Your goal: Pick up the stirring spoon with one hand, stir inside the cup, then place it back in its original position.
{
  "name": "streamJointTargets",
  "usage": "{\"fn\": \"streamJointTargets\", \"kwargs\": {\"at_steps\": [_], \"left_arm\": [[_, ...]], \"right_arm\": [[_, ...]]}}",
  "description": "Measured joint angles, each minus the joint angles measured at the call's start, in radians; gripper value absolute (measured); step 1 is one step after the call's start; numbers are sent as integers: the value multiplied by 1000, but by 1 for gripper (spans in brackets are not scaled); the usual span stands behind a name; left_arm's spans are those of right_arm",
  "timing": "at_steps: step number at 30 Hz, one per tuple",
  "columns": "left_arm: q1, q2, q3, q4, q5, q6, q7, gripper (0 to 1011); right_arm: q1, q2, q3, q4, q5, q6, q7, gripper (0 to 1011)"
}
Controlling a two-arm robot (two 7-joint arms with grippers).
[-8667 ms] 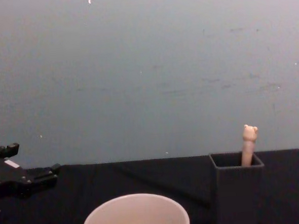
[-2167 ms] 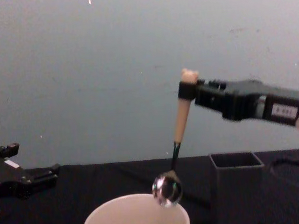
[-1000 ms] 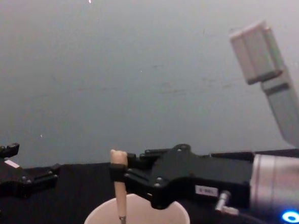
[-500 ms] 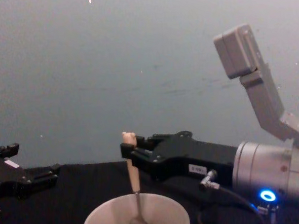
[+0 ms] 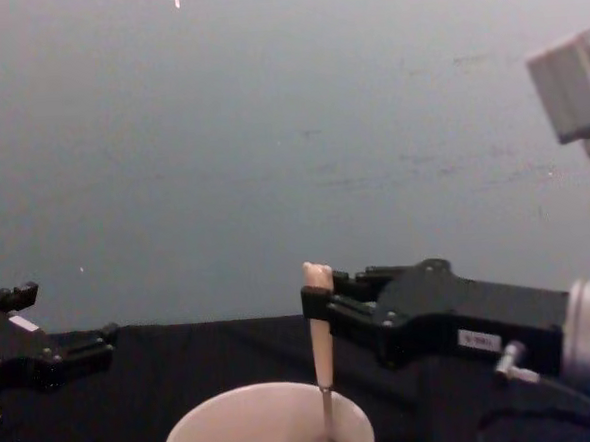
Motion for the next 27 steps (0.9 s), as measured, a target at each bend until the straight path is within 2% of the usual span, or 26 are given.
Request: {"fn": "streamJointTargets", "kwargs": {"at_steps": [8, 13, 17, 27], "left_arm": [[0, 0, 0, 0, 0, 0, 0, 1001], [0, 0, 0, 0, 0, 0, 0, 1002], [0, 0, 0, 0, 0, 0, 0, 1001], [0, 0, 0, 0, 0, 0, 0, 1001]], "right_arm": [[-64, 60, -3, -103, 50, 25, 47, 215], [-78, 73, -25, -128, 58, 27, 60, 216], [-75, 65, -46, -129, 56, 30, 60, 216], [-30, -1, -86, -73, 22, 28, 24, 216]]}}
